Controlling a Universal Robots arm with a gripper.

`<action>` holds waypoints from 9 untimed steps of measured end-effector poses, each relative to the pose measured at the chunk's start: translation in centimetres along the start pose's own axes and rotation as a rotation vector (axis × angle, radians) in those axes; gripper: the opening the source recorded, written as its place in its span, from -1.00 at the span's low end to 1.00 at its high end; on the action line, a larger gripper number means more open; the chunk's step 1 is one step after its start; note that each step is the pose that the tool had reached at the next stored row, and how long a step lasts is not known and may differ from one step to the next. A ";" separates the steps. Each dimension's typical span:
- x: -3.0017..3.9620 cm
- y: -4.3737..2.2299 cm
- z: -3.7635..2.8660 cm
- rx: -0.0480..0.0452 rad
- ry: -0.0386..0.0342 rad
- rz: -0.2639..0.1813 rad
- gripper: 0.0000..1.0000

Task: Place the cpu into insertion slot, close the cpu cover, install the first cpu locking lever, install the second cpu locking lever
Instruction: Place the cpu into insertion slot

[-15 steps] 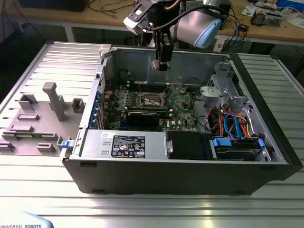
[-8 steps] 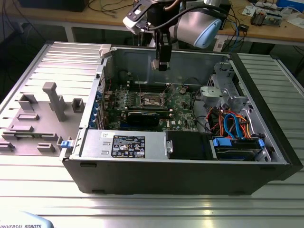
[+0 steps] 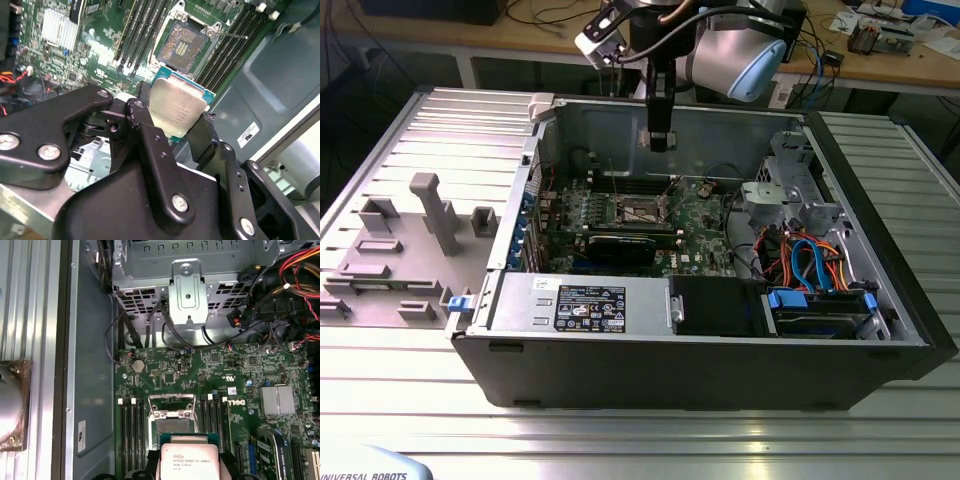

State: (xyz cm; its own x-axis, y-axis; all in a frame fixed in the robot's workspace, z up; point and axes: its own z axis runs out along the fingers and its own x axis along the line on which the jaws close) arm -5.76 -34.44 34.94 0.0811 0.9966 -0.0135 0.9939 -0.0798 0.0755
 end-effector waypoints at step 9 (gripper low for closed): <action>0.31 -0.07 0.43 -0.0001 -0.0001 -0.007 0.08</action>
State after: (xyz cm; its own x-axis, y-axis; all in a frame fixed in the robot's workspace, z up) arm -5.77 -34.13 34.50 0.0740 0.9972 -0.0141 0.9945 -0.0728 0.0756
